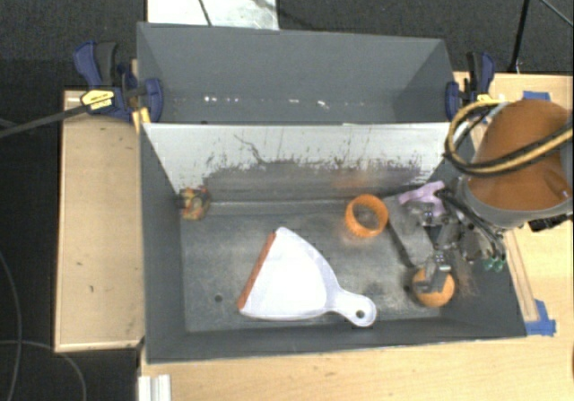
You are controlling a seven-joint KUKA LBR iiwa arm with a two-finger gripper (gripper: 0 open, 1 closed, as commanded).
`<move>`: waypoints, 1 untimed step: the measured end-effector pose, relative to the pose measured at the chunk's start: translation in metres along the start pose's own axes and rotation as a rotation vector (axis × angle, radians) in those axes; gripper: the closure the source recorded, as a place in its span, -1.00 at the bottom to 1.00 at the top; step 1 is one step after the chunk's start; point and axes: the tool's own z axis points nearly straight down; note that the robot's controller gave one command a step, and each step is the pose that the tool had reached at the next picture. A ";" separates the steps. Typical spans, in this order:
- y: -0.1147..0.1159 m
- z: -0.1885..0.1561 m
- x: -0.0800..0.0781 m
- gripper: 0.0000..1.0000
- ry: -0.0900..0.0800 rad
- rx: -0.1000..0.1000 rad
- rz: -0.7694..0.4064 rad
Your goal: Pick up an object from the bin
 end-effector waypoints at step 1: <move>0.000 0.000 0.000 -1.00 0.000 0.000 -0.001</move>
Offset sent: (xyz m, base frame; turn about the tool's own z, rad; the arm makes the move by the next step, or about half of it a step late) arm -0.0172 -0.0320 -0.0646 0.1124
